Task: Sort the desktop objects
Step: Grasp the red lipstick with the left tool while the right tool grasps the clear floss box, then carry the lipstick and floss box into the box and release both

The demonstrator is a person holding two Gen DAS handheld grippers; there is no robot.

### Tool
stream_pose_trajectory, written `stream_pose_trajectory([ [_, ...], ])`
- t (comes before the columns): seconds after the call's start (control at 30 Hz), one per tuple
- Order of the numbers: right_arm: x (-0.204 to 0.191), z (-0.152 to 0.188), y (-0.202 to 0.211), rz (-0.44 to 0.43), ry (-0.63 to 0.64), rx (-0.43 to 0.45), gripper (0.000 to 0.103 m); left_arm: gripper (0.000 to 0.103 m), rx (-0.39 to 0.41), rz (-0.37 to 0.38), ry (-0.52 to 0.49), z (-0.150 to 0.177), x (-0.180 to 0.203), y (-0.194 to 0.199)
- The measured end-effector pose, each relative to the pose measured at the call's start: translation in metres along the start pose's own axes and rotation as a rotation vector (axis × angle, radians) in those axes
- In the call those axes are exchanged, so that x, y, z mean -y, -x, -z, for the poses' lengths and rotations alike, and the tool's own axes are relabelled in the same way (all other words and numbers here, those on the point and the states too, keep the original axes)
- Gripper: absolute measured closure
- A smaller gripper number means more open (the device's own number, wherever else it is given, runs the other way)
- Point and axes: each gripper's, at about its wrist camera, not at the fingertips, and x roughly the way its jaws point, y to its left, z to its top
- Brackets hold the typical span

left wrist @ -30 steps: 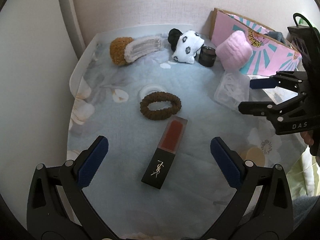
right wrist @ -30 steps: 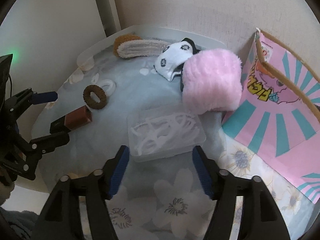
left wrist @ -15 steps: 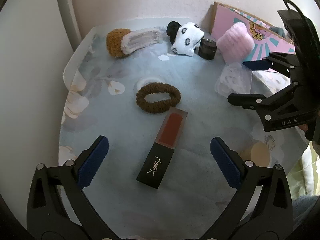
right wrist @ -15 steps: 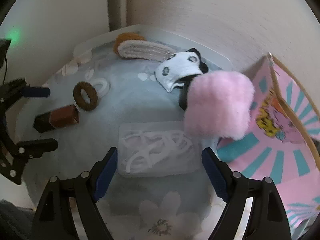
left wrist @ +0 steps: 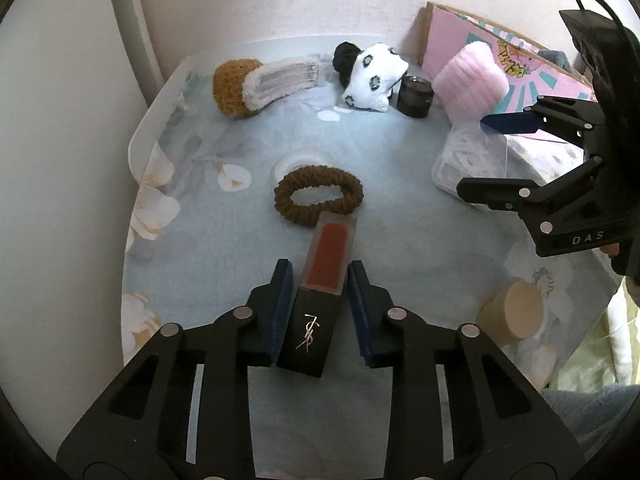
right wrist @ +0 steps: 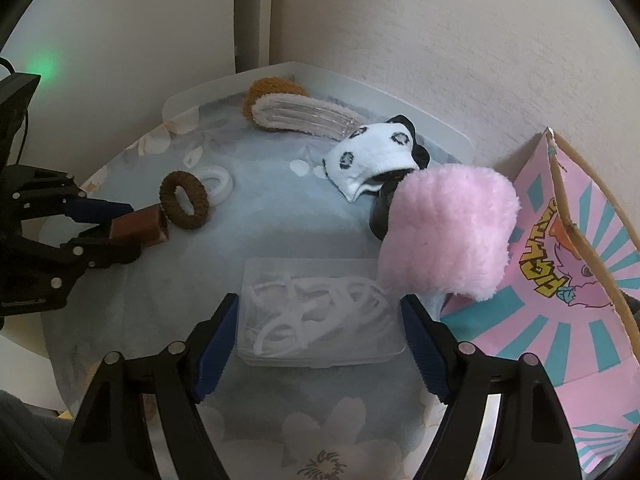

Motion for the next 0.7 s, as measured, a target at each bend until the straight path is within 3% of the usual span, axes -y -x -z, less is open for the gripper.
stream_pose_trajectory([
  [0.47, 0.012, -0.019, 0.079, -0.039, -0.101, 0.062, 0.027, 0.081, 0.037, -0.001, 0.009, -0.044, 0.006, 0.054],
  [0.7, 0.03, -0.027, 0.115, -0.012, -0.136, 0.107, 0.027, 0.081, 0.04, 0.0, 0.024, -0.039, 0.008, 0.059],
])
